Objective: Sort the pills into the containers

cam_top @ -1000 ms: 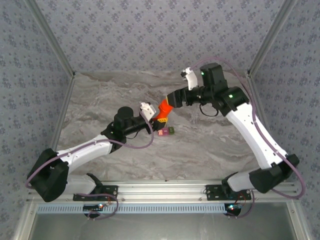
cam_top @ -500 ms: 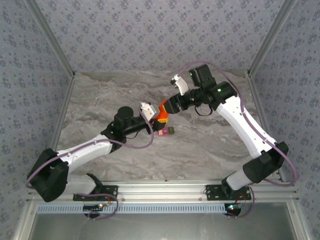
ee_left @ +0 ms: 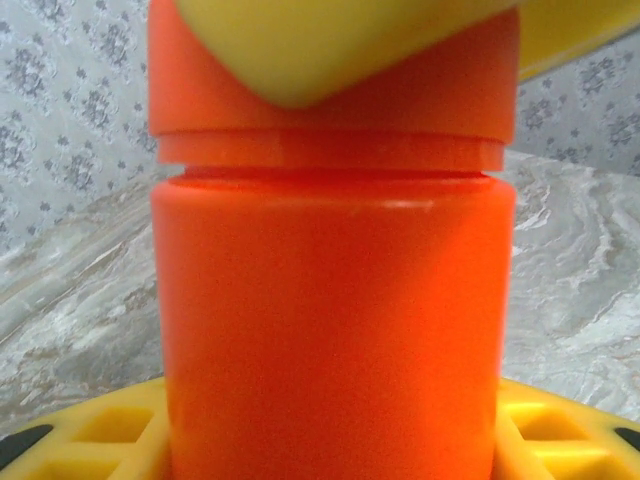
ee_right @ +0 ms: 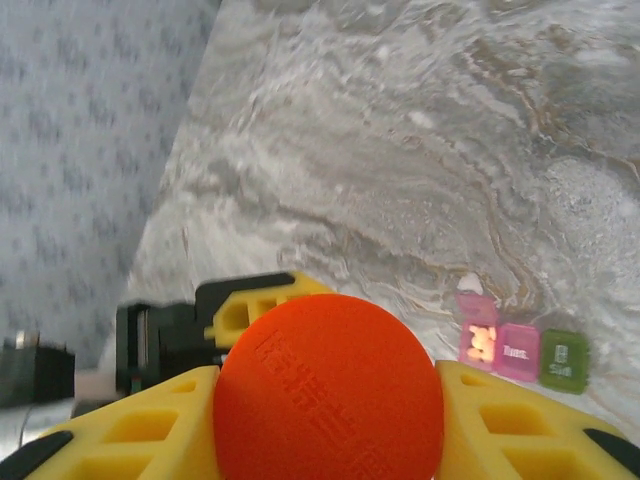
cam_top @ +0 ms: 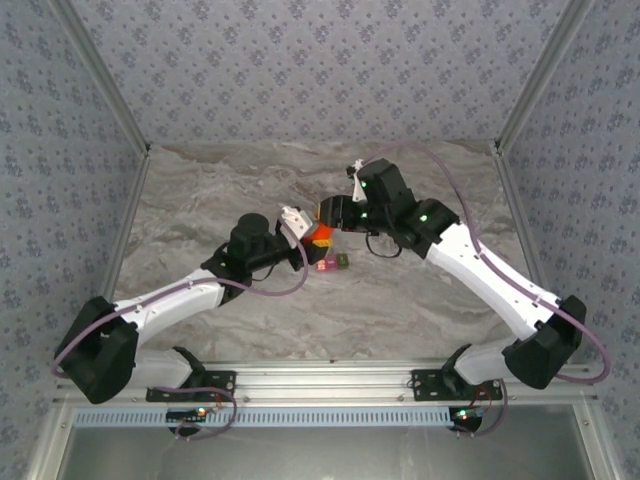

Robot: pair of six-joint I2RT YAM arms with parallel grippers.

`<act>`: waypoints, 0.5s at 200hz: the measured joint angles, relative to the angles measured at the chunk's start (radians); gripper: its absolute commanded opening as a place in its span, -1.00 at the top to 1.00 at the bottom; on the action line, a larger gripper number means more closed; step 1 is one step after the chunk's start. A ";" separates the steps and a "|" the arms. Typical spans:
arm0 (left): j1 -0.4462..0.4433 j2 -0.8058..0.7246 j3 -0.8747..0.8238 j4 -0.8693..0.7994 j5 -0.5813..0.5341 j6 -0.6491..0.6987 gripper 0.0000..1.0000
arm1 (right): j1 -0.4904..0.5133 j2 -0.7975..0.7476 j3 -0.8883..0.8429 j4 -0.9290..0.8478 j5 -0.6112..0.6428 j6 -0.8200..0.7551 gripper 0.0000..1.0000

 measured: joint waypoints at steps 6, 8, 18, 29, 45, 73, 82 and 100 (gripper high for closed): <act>0.002 0.000 0.000 0.000 -0.003 -0.002 1.00 | 0.006 -0.001 -0.016 0.024 0.020 0.043 -0.46; 0.002 0.000 -0.001 0.003 -0.001 -0.001 1.00 | 0.008 -0.002 -0.020 0.031 0.029 0.053 -0.49; 0.003 0.000 -0.002 0.019 0.000 0.001 1.00 | 0.007 -0.007 -0.038 0.058 0.050 0.097 -0.57; 0.000 0.000 -0.002 0.041 0.004 0.002 1.00 | 0.008 -0.027 -0.054 0.067 0.065 0.123 -0.60; -0.007 0.000 -0.002 0.071 0.010 0.004 1.00 | 0.005 -0.098 -0.089 0.064 0.064 0.119 -0.61; -0.013 0.000 -0.002 0.100 0.029 0.004 1.00 | -0.103 -0.252 -0.109 0.048 -0.022 0.014 -0.57; -0.013 0.000 -0.002 0.099 0.032 0.004 1.00 | -0.157 -0.252 -0.080 0.029 -0.082 -0.053 -0.57; -0.012 0.000 -0.002 0.098 0.041 0.004 1.00 | -0.219 -0.195 0.044 -0.034 -0.203 -0.234 -0.58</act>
